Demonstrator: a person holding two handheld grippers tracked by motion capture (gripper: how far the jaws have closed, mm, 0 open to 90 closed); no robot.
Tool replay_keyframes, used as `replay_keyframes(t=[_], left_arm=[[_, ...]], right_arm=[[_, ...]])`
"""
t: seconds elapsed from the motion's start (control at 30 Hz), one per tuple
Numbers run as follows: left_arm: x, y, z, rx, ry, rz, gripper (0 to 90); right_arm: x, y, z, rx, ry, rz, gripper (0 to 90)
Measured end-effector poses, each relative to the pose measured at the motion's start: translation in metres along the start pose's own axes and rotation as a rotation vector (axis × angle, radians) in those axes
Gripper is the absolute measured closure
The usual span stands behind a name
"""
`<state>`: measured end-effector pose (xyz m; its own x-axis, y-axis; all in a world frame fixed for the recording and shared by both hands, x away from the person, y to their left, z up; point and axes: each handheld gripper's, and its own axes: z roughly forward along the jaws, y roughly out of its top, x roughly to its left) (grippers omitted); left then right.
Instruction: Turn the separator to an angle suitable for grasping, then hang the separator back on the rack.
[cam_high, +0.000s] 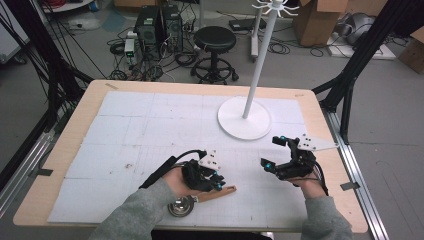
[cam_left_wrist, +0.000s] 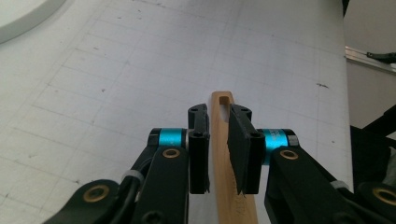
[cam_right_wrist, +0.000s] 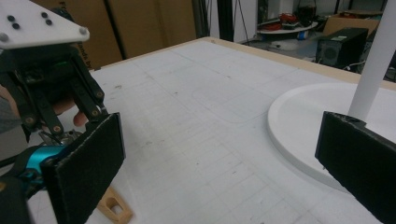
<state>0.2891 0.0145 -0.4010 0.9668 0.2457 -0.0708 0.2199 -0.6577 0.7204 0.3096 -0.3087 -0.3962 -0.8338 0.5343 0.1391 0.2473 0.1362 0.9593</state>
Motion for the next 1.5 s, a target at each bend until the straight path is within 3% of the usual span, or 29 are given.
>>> replay_keyframes(t=[0.1, 0.2, 0.37, 0.5, 0.6, 0.97, 1.5], left_arm=[[-0.003, -0.002, -0.005, -0.017, 0.000, -0.004, 69.0], [-0.003, -0.005, -0.007, -0.024, 0.013, 0.011, 55.5], [-0.007, -0.011, -0.010, -0.040, -0.022, 0.045, 39.7], [-0.009, -0.011, -0.013, -0.040, -0.033, 0.062, 34.3], [-0.009, -0.011, -0.017, -0.015, -0.019, 0.028, 25.4], [-0.009, -0.019, -0.017, 0.079, -0.012, 0.066, 19.6], [-0.009, -0.025, -0.010, 0.149, 0.004, 0.053, 24.7]], right_arm=[[0.000, -0.001, 0.001, 0.001, 0.000, -0.002, 0.7], [0.000, 0.000, 0.001, 0.001, 0.001, -0.001, 0.7], [-0.001, -0.001, 0.002, 0.003, 0.006, 0.003, 0.7], [-0.001, -0.001, 0.002, 0.002, 0.011, 0.002, 0.7], [-0.001, -0.001, 0.003, 0.002, 0.019, 0.010, 0.7], [-0.001, -0.002, 0.004, 0.011, 0.022, 0.007, 0.7], [-0.002, -0.002, 0.005, 0.015, 0.022, 0.009, 0.7]])
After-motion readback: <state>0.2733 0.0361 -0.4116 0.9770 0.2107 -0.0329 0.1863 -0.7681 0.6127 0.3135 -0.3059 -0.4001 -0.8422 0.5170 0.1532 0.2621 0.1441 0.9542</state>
